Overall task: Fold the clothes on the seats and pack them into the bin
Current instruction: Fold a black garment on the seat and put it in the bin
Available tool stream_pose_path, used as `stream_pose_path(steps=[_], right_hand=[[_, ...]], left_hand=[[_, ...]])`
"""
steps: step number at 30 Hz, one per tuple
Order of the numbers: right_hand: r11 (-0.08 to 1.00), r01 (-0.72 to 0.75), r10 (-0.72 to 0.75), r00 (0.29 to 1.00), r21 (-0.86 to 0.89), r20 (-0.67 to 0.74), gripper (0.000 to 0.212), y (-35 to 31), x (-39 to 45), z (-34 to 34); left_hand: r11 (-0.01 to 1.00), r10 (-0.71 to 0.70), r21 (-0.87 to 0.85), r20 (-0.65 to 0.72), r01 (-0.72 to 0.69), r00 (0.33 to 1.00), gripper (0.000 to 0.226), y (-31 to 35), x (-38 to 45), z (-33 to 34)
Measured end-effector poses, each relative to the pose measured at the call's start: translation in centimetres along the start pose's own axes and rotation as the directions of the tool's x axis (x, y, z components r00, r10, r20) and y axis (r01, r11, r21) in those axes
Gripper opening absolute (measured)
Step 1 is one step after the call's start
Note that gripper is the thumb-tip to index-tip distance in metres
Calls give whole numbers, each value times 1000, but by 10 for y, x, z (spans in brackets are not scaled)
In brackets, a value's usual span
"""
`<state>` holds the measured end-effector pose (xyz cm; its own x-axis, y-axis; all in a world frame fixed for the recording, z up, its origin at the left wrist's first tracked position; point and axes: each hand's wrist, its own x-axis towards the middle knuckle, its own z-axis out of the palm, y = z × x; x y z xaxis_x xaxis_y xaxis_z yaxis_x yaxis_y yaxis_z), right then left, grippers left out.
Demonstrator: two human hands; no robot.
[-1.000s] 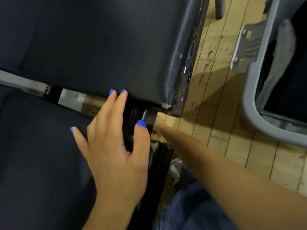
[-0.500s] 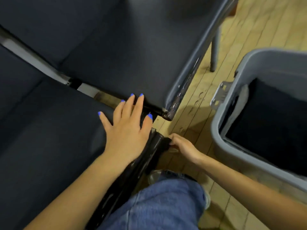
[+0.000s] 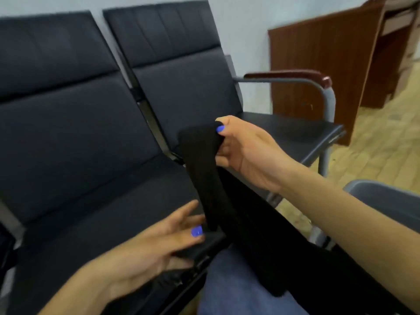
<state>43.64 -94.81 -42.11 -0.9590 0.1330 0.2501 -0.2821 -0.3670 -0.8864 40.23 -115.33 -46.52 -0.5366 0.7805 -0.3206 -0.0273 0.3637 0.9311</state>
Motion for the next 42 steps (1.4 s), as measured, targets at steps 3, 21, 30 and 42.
stream_pose_path(steps=[3, 21, 30, 42], right_hand=[[996, 89, -87, 994, -27, 63, 16, -33, 40, 56], [883, 115, -89, 993, -454, 78, 14, 5, 152, 141], [-7, 301, 764, 616, -953, 190, 12, 192, 95, 58], [219, 462, 569, 655, -859, 497, 8, 202, 104, 33]], left_hand=[[998, 53, 24, -119, -50, 992, 70, 9, -13, -6], [913, 121, -101, -858, -395, 499, 17, 0, -73, -145], [948, -53, 159, -778, 277, 627, 14, -134, -61, -121], [473, 112, 701, -649, 534, 753, 27, -157, -52, -112]])
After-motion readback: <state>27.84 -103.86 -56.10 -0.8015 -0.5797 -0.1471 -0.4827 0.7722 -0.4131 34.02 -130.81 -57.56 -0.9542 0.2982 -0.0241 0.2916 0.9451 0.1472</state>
